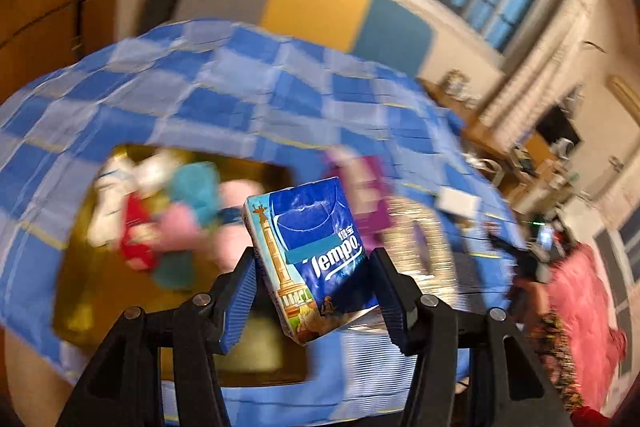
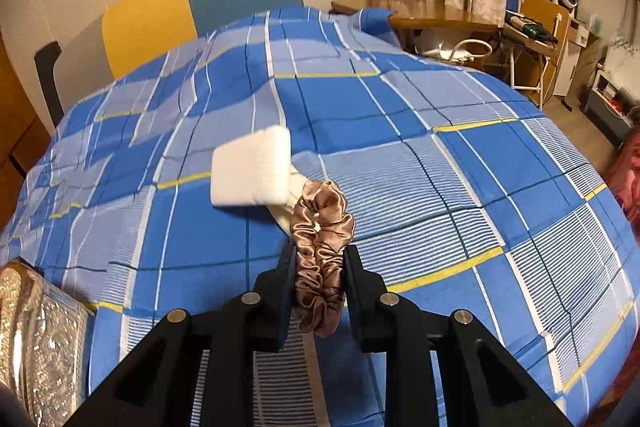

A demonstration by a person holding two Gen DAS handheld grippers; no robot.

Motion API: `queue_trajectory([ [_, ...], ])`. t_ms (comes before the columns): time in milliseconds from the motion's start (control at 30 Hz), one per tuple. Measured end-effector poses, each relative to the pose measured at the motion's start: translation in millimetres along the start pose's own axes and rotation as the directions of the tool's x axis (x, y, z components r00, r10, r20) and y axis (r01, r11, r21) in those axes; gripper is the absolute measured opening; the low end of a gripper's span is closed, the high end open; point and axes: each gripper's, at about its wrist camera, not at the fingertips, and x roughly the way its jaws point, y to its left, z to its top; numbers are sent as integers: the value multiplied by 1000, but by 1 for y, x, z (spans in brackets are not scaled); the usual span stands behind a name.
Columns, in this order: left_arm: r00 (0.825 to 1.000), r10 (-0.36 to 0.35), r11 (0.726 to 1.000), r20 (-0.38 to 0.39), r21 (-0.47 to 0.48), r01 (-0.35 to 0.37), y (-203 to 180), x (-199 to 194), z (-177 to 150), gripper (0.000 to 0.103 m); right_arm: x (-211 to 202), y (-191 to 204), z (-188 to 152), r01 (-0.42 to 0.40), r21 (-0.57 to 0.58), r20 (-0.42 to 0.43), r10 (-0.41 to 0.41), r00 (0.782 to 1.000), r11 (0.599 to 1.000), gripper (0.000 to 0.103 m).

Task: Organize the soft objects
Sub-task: 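Carry the Tempo pack and brown scrunchie into the gold tray and open both grippers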

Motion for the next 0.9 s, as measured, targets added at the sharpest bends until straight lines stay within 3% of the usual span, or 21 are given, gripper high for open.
queue_trajectory([
  [167,990,111,992,-87,-43,-115,68,20,-10,56,-10,-2,-1,14,6,48,-14,999,1000,23],
  [333,964,198,976,-177,-54,-210,119,37,-25,56,-24,-5,-4,16,29,98,-19,995,999,23],
  [433,949,243,968,-202,-11,-250,135,45,-30,56,-36,-4,-7,13,42,117,-17,993,999,23],
  [633,926,266,964,-269,57,-260,158,68,-31,56,-63,9,-17,-12,34,133,8,991,999,23],
  [767,899,323,946,-295,107,-305,168,78,-31,57,-86,22,-19,-31,24,160,27,987,999,23],
  [900,915,308,951,-261,57,-304,172,72,-30,59,-109,37,-20,-57,15,194,53,979,998,23],
])
